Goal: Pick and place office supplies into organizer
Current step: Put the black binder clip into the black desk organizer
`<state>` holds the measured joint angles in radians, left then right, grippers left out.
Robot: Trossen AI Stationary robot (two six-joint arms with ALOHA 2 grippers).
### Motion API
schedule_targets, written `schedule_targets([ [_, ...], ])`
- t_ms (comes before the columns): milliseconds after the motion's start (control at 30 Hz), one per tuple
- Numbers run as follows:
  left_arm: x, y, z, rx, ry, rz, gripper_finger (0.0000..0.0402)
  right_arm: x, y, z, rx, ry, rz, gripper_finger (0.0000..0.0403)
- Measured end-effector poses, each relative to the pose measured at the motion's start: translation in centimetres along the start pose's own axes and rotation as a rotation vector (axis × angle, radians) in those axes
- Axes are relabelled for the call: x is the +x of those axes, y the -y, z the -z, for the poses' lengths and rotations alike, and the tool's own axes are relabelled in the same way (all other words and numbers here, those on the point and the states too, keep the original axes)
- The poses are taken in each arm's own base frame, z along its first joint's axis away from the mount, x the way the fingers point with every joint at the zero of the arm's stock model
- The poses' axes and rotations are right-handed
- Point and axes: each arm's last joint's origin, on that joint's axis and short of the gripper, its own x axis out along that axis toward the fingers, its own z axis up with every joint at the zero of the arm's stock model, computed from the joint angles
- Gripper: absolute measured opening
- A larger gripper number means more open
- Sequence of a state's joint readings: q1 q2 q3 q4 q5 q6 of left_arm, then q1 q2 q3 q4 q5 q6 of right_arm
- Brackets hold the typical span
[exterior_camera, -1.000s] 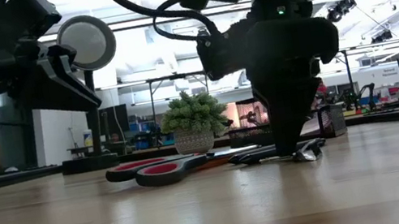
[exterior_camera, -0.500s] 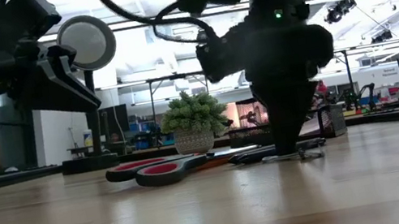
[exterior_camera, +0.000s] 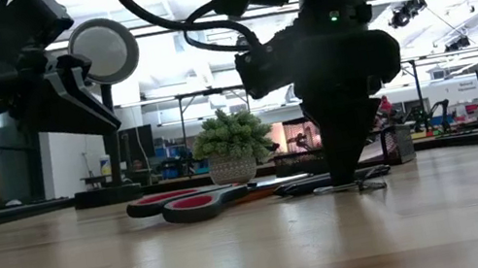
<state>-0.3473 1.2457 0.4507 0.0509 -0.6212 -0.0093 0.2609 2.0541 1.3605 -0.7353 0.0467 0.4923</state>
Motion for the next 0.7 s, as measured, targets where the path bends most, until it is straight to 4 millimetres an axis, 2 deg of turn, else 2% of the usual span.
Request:
schedule_targets([
  [67,0.0,0.0,0.0,0.000,0.000,0.000,0.0067,0.0,-0.1,0.1,-0.021,0.000,0.001,0.0007],
  [333,0.0,0.0,0.0,0.001,0.000,0.000,0.0067,-0.5,-0.9,0.4,-0.023,-0.015,0.001,0.0002],
  [500,0.0,0.0,0.0,0.001,0.000,0.000,0.0067,-1.6,-1.7,1.1,-0.056,-0.104,0.082,0.0001],
  [700,0.0,0.0,0.0,0.000,0.001,0.000,0.0067,-2.9,-2.1,1.8,-0.066,-0.114,0.215,0.0000],
])
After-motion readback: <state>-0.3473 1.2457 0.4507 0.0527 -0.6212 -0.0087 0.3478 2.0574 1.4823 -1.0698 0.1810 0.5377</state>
